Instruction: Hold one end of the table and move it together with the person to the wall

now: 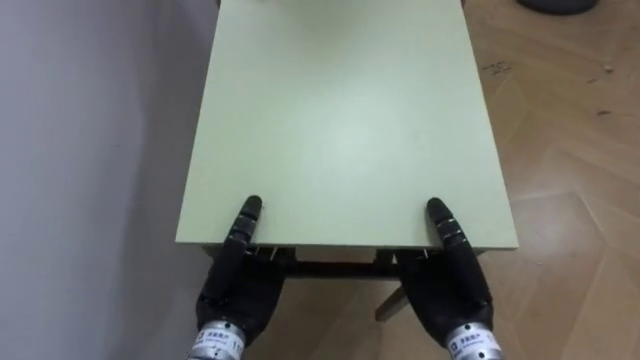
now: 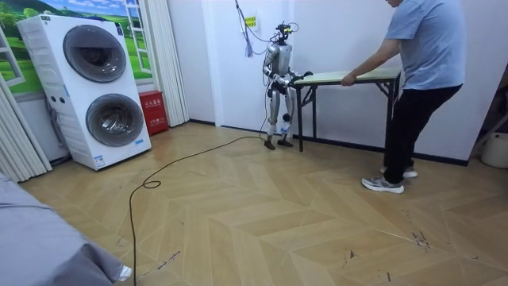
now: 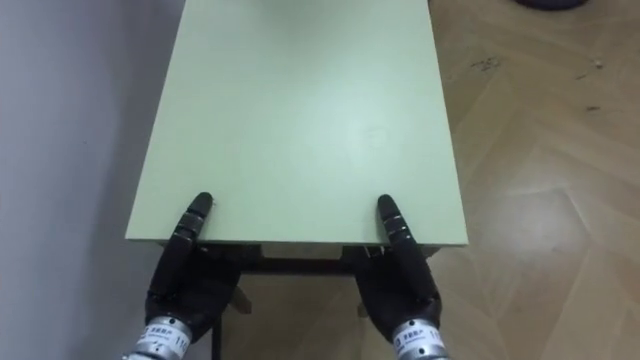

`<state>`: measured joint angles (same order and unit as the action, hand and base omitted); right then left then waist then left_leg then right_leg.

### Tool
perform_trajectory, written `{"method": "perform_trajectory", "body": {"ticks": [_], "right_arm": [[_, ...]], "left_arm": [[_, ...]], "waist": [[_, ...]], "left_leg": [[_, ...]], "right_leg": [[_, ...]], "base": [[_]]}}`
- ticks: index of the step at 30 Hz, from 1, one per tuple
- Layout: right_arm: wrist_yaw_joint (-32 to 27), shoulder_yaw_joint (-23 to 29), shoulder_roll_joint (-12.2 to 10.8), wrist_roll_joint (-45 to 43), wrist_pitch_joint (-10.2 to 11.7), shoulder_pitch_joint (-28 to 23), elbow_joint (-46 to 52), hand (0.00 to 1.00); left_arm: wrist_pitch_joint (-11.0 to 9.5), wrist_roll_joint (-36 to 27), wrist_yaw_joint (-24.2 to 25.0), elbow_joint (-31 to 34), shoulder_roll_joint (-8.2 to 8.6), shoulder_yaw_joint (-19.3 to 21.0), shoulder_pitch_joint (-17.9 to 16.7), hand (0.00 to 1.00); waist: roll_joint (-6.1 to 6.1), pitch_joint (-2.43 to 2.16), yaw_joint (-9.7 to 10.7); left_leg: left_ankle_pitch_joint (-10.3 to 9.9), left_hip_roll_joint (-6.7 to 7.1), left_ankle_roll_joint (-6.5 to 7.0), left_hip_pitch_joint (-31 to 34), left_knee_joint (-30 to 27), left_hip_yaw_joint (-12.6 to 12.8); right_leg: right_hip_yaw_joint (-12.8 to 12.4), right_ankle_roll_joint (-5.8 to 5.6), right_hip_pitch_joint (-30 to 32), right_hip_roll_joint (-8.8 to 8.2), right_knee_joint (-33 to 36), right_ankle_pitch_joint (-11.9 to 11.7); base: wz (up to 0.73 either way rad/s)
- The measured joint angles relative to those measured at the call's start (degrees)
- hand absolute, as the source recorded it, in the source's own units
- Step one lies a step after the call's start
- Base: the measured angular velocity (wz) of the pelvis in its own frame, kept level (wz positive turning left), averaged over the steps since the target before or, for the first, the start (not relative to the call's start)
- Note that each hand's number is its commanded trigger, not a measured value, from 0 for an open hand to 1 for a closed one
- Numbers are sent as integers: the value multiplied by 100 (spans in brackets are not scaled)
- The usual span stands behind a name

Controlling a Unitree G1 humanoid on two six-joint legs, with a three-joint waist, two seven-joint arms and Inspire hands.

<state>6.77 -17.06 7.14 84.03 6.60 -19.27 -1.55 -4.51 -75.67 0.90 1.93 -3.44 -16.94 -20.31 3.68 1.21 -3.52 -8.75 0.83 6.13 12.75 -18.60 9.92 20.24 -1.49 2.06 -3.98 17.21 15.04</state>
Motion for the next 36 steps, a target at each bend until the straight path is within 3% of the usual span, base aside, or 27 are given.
{"method": "perform_trajectory", "body": {"ticks": [1,2,4,7,8,9,11,12,13,22,27,36], "right_arm": [[-10,0,-21,-43,0,18,0,100],[-20,9,-63,-123,2,24,-2,100],[-20,-39,-104,-153,28,4,-1,100],[-30,-73,-101,-141,29,22,-9,100],[-36,-71,-105,-141,27,-24,-11,100],[-34,-57,-99,-153,20,-90,-1,100],[-34,-47,-114,-166,8,-114,11,100],[-34,-36,-143,-181,-3,-117,9,100],[-34,-27,-159,-179,-3,-126,-11,100],[-36,-90,-92,-44,21,-149,-58,100],[-36,-88,-79,-4,40,-179,-68,100],[-33,-84,-69,-95,56,-197,-228,100]], "left_arm": [[-36,-1,-36,-1,6,0,4,100],[-66,-1,-91,-11,42,10,-1,100],[-68,-1,-153,-15,47,53,-29,100],[-65,-5,-159,-42,65,75,-27,100],[-65,-4,-160,-74,74,39,-29,100],[-65,-12,-164,-90,49,27,-29,100],[-66,-43,-171,-89,20,9,-16,100],[-65,-43,-188,-91,12,-10,-7,100],[-64,-17,-213,-115,19,-15,-7,100],[-74,124,-290,-124,68,-42,-12,100],[-83,168,-300,-127,49,-42,-12,100],[-51,168,-310,-269,42,-79,-14,100]], "waist": [[2,1,-6],[10,10,10],[-41,9,0],[-95,51,-4],[-107,64,7],[-104,69,37],[-118,66,138],[-155,65,303],[-146,63,364],[-238,59,203],[-356,68,213],[-368,67,204]], "left_leg": [[-1,7,0,5,13,-11],[-1,45,-2,0,39,-59],[1,106,-9,-54,131,-40],[2,108,-1,-74,155,-12],[-3,120,12,-152,199,-162],[-6,138,17,-191,202,-432],[-8,224,13,-194,209,-725],[-9,362,12,-214,210,-885],[-7,400,11,-256,230,-969],[-15,400,-2,-553,549,-851],[-15,401,-2,-619,599,-812],[-16,391,-2,-766,748,-751]], "right_leg": [[-50,-5,67,-23,-188,-24],[-11,56,215,-129,-248,-264],[61,84,160,-200,-137,-250],[142,41,236,-275,188,-238],[47,-53,352,-299,565,-205],[-279,-168,496,-253,612,-89],[-690,-141,626,-198,128,-132],[-833,-117,676,-287,-15,-509],[-799,-148,633,-317,64,-478],[-937,-161,282,-262,-220,-469],[-1251,-203,110,-201,-492,-528],[-1312,-202,-23,-180,-636,-542]], "base": [[15],[20],[14],[20],[42],[45],[66],[89],[73],[6],[5],[-1]]}}
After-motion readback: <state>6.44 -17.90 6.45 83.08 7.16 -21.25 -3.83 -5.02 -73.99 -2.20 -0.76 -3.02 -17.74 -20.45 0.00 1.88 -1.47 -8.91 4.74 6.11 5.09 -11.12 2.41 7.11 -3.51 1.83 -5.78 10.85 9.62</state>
